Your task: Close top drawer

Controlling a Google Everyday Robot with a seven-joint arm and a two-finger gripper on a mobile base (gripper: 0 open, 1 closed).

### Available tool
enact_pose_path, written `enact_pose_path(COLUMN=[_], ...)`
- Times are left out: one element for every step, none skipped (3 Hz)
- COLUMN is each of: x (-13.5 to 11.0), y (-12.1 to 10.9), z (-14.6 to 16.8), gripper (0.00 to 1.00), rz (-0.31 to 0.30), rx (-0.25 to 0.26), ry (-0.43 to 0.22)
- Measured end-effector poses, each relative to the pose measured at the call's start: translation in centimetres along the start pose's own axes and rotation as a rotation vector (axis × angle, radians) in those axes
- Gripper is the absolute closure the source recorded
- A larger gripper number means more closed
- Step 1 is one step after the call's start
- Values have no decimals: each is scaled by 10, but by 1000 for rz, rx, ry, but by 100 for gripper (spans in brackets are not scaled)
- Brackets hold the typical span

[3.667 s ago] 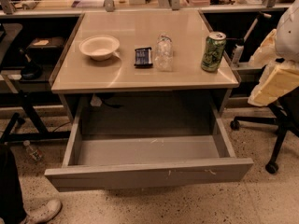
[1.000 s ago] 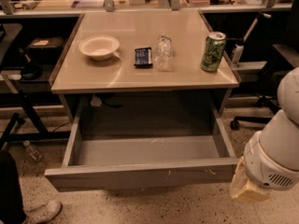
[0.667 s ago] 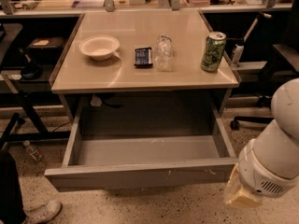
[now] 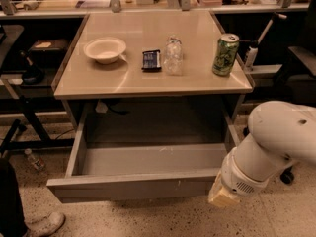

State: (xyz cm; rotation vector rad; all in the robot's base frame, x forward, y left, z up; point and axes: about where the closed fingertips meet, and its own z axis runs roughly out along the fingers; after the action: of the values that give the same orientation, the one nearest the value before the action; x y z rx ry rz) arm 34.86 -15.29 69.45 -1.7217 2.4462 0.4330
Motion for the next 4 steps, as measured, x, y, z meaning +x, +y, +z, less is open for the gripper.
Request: enact_pose_path(x=[-15,-24,-31,-44], y=[-29,-45,-62,-85], z=[21,32,37,39], gripper=[100,100,100,100], rz=[-6,-14,-21,-37], rx=[8,17,34,57], ry=[-12,-13,-14,-11])
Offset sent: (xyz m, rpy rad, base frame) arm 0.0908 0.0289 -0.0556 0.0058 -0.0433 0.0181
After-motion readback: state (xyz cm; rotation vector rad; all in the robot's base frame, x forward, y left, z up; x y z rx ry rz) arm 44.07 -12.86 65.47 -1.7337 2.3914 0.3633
